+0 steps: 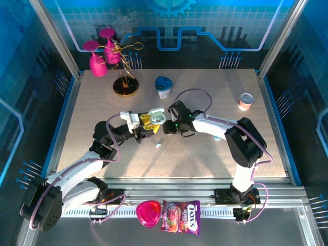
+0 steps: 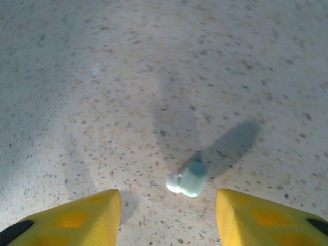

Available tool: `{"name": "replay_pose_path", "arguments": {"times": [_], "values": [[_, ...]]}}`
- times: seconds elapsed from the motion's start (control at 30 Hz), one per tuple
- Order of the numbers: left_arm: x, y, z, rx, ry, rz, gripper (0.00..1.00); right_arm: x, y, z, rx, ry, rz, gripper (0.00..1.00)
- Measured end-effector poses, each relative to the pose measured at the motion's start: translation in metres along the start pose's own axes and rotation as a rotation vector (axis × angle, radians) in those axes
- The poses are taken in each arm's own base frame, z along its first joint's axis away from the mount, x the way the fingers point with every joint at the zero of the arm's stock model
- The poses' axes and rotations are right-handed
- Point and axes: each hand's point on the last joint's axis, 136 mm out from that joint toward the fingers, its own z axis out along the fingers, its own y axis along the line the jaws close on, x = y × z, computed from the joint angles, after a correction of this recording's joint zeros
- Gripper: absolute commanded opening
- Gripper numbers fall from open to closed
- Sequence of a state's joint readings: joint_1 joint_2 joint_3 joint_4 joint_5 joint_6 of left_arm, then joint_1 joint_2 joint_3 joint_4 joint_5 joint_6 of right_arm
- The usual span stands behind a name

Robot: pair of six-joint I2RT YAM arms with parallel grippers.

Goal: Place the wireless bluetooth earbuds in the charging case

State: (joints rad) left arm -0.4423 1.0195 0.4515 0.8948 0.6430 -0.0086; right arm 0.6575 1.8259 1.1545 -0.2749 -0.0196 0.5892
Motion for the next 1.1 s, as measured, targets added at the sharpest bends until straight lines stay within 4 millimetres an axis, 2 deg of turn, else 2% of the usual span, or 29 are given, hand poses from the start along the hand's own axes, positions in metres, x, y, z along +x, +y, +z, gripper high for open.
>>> {"name": "replay_pose_path", "arguments": {"times": [0.13, 0.3, 0.47, 1.1], "values": [[0.000, 0.000, 0.000, 0.000, 0.000, 0.000, 0.32, 0.005, -0.010, 0.006, -0.009, 0.017, 0.113, 0.45], [0.000, 0.000, 0.000, 0.000, 0.000, 0.000, 0.32, 0.001, -0.006, 0.015, -0.062, 0.022, 0.174, 0.43], [0.000, 0.000, 0.000, 0.000, 0.001, -0.001, 0.32, 0.008, -0.009, 0.028, -0.069, 0.056, 0.191, 0.41], [0.000, 0.000, 0.000, 0.000, 0.001, -0.001, 0.32, 0.000, 0.009, 0.029, -0.170, 0.057, 0.183, 0.35]]}}
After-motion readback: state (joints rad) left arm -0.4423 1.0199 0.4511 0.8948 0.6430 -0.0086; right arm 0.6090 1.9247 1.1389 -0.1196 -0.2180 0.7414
